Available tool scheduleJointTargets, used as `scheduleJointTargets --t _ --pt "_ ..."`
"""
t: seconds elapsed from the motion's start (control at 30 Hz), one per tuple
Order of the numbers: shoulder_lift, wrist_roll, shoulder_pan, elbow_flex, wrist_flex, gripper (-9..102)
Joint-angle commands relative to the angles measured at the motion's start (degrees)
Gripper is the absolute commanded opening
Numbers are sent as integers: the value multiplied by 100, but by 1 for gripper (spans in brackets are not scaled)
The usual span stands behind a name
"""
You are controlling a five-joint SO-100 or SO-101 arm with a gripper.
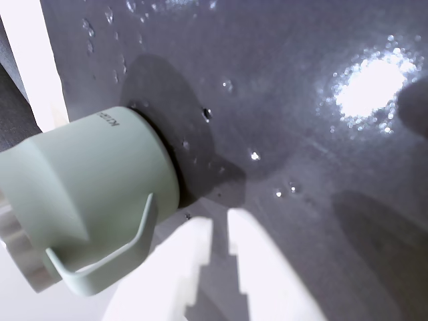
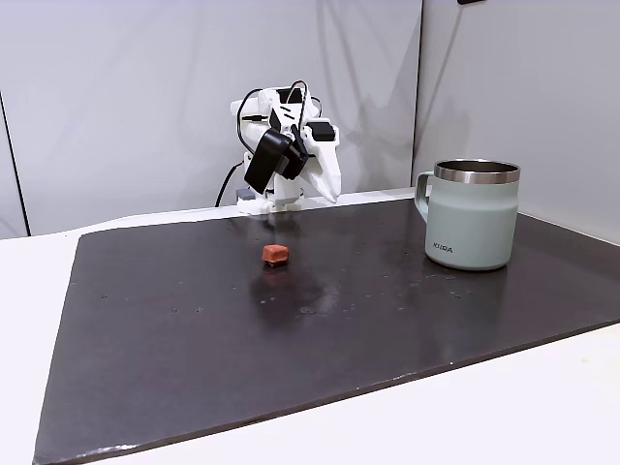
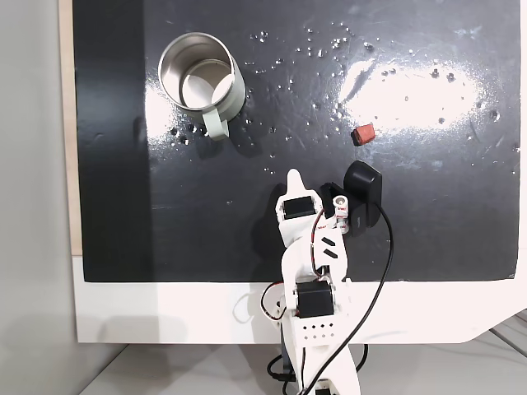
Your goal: Grasp a cube and put it in the cup.
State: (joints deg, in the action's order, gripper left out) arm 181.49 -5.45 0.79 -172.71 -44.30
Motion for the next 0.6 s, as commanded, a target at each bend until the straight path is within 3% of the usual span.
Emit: scheduleJointTargets --t 0.0,0.43,0.57 --pt "62 483 -158 62 158 0" --pt "62 501 -185 62 158 0" --pt "62 580 -668 378 105 0"
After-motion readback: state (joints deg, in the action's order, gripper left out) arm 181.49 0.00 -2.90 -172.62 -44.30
